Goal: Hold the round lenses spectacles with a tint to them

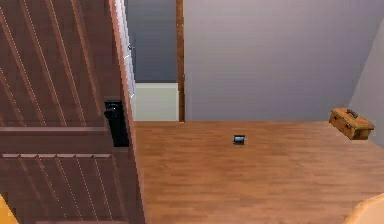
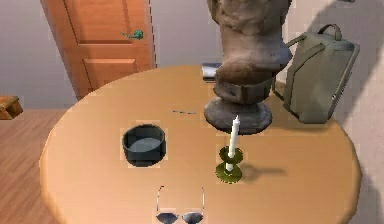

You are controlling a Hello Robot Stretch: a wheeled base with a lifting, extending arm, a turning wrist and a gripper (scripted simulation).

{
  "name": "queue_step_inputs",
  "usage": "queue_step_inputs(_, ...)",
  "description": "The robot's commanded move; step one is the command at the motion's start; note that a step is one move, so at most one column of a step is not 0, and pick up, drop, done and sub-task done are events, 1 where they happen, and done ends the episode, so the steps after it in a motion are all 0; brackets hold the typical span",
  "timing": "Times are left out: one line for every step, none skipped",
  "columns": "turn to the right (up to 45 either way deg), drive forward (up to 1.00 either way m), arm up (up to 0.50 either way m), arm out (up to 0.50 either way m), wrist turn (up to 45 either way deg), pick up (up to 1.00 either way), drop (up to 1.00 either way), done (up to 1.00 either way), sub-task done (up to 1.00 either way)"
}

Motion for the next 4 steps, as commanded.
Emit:
queue_step_inputs(0.0,0.00,0.50,0.00,0.0,0.00,0.00,0.00,0.00)
queue_step_inputs(0.0,0.00,0.38,0.00,0.0,0.00,0.00,0.00,0.00)
queue_step_inputs(0.0,0.00,0.00,0.02,0.0,0.00,0.00,0.00,0.00)
queue_step_inputs(0.0,0.00,0.00,0.00,45.0,0.00,0.00,0.00,0.00)
